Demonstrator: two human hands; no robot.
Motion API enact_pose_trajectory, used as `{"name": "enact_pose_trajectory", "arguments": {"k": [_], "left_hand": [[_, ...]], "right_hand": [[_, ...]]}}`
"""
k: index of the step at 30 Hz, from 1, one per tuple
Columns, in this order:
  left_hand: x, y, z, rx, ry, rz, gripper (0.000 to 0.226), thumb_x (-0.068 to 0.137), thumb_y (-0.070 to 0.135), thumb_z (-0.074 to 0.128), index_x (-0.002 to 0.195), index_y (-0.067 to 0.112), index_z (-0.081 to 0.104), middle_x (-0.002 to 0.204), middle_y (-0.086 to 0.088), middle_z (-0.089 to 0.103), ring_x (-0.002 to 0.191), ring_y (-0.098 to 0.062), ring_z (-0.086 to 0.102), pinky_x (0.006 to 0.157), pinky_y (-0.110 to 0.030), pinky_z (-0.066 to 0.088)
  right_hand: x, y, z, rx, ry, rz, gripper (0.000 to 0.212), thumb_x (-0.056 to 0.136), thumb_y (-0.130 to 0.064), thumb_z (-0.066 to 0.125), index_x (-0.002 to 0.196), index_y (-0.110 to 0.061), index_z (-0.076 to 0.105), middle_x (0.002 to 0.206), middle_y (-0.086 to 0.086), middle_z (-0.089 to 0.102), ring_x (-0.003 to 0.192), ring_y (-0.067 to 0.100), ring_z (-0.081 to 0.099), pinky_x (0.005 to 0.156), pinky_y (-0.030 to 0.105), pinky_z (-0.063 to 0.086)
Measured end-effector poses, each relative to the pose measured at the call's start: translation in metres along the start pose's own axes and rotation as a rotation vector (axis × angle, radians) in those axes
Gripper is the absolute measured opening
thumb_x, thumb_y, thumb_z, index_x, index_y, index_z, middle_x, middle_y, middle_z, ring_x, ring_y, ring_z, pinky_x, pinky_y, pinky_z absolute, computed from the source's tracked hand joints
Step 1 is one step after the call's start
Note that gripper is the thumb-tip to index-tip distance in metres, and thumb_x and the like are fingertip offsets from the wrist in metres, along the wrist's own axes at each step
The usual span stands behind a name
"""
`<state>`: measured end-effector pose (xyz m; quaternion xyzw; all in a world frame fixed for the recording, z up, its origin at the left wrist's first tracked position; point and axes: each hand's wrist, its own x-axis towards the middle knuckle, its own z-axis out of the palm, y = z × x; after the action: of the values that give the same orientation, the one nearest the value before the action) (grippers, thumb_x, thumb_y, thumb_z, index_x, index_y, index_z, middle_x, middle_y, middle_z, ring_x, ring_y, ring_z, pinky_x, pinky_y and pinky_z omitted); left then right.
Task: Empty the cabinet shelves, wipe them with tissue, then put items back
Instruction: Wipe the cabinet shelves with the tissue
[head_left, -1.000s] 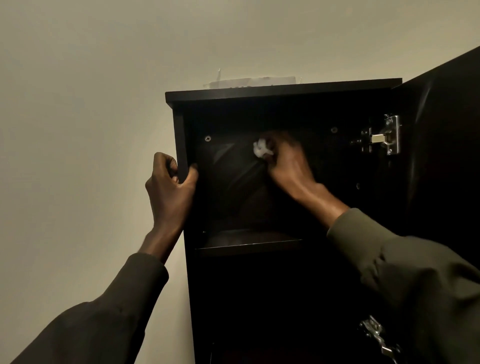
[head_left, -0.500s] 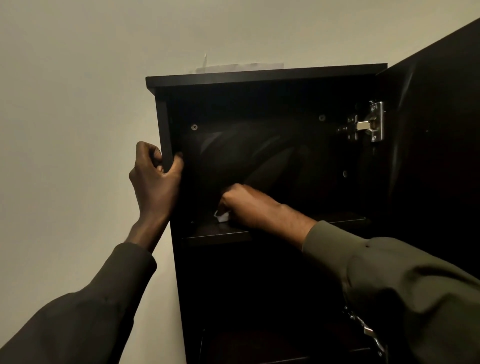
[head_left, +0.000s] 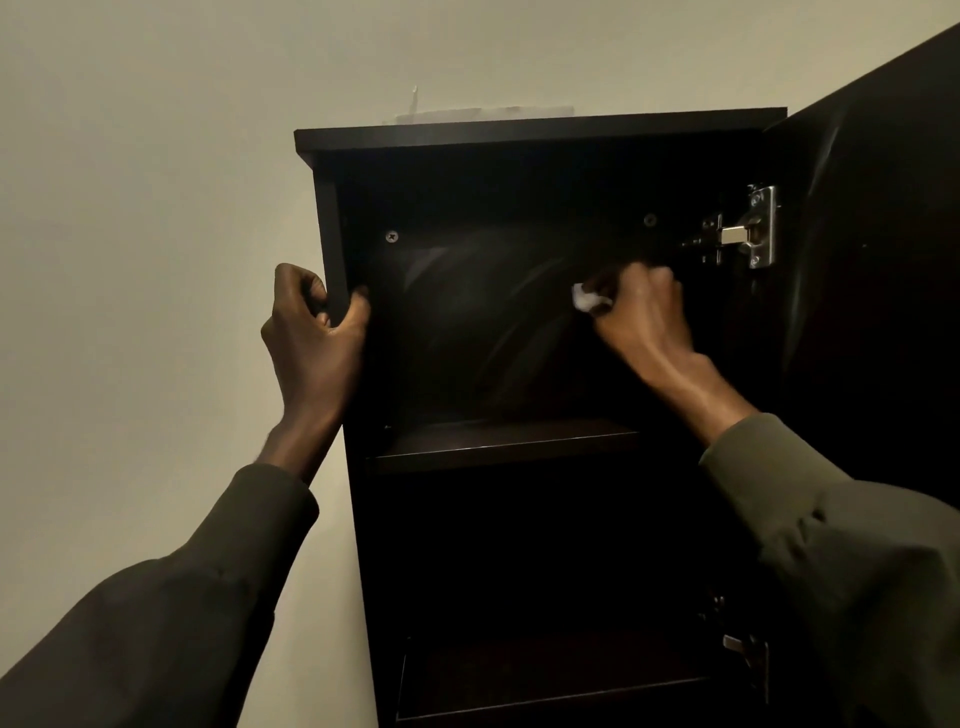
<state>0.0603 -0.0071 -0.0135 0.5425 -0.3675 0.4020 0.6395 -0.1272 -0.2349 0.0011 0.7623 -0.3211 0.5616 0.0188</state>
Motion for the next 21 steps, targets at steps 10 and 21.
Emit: {"name": "enact_pose_trajectory", "arguments": {"k": [10, 21], "left_hand": [[0.000, -0.004, 0.001, -0.008, -0.008, 0.006, 0.031, 0.087, 0.024, 0.068, 0.086, 0.011, 0.040, 0.066, 0.009, 0.037, 0.053, -0.003, 0.039, 0.052, -0.006, 0.031], [0.001, -0.007, 0.002, -0.028, -0.001, 0.004, 0.031, 0.086, 0.026, 0.068, 0.087, 0.012, 0.040, 0.068, 0.011, 0.038, 0.056, -0.005, 0.040, 0.053, -0.005, 0.033]], "right_hand": [[-0.055, -0.056, 0.024, 0.060, -0.592, -0.303, 0.015, 0.083, -0.024, 0.075, 0.097, -0.019, 0.074, 0.097, 0.000, 0.070, 0.089, 0.012, 0.066, 0.068, 0.019, 0.049], [-0.023, -0.009, -0.036, -0.423, -0.607, 0.101, 0.024, 0.090, -0.022, 0.064, 0.109, -0.008, 0.062, 0.104, 0.013, 0.059, 0.100, 0.029, 0.060, 0.081, 0.037, 0.051]]}}
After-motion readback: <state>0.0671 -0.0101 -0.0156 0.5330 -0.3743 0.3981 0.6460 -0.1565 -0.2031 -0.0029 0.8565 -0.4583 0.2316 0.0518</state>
